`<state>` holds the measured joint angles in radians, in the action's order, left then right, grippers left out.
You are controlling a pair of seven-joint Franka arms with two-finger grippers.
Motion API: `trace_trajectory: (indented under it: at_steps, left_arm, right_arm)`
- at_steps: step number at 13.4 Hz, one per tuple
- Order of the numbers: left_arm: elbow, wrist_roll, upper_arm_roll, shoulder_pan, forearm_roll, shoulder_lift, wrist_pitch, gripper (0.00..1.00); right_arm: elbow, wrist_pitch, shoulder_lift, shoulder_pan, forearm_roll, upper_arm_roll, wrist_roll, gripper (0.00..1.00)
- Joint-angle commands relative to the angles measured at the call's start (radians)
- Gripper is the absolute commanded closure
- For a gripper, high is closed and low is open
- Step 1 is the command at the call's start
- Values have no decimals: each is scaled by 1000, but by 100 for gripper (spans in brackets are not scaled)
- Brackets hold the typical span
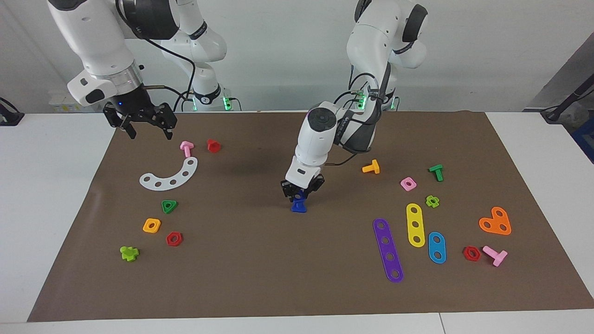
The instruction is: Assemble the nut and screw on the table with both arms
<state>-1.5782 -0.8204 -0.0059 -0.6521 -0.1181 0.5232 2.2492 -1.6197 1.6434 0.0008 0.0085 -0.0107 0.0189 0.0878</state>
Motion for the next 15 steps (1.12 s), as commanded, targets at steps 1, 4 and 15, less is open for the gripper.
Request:
trace_trajectory:
  at_steps: [1,4,15]
  left_arm:
    - [-2,-25,15,-12,6,1,18,100]
    - [-2,-26,17,-12,6,1,20,100]
    - [-137,-22,18,-14,31,-29,81,100]
  right_arm:
    - [4,-5,2,-10,17,4,-14,0]
    - [3,-4,2,-7,17,4,-13,0]
    - [3,-4,2,-4,21,4,-8,0]
